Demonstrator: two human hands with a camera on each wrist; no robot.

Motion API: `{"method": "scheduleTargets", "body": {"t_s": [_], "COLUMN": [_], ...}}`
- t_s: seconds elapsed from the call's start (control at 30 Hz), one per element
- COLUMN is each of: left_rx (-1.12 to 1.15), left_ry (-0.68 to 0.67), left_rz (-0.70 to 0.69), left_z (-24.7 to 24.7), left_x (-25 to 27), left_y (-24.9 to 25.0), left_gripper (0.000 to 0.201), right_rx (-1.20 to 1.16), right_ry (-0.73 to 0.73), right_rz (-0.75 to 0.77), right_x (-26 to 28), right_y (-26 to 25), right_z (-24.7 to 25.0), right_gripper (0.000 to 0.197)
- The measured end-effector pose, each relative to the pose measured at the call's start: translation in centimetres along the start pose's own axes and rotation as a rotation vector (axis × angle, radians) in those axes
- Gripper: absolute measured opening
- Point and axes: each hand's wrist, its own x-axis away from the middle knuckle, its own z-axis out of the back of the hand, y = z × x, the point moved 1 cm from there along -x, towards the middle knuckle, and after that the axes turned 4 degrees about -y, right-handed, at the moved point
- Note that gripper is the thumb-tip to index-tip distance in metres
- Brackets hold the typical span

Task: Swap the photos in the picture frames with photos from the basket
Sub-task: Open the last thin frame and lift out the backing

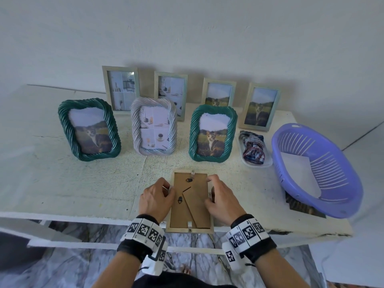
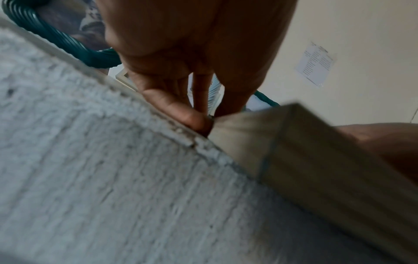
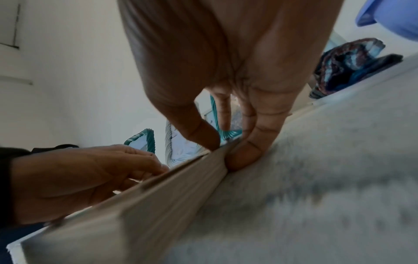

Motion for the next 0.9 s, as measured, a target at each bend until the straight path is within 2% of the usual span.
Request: {"method": "scheduleTargets", "body": {"t_s": [0.07, 0.17, 0.27, 0.5, 0.7, 0.9], "left_rx": [0.015, 0.016, 0.014, 0.016, 0.019, 0.017], "left_ry": [-0.022, -0.042, -0.036, -0.032, -0.033, -0.027], "left_rz": [-0.003, -0.004, 0.001, 0.011, -0.003, -0.009], "left_z": [0.0, -0.3, -0.4, -0.4, -0.4, -0.5], "left_x": [0.1, 0.5, 0.9, 1.0, 1.2, 1.2], "left_y": [-0.1, -0.1, -0.1, -0.1, -0.1, -0.1], "left_gripper": [0.017, 0.016, 0.016, 0.016, 0.016, 0.016], "right_rx": [0.062, 0.256, 0.389, 0.426, 0.446, 0.493], "right_ry": [-0.008, 0.082, 0.124, 0.059, 0.062, 0.038], "right_rz": [-0.003, -0.027, -0.014, -0.023, -0.005, 0.076], "right_x": [-0.5, -1.9, -3.3, -5.4, -5.6, -5.6], "right_y": [-0.1, -0.5, -1.4, -2.2, -2.2, -2.0], "right_z": [0.5, 1.1, 1.3, 1.4, 1.4, 1.9], "right_gripper": [0.041, 0.035, 0.039, 0.034, 0.033, 0.022]}}
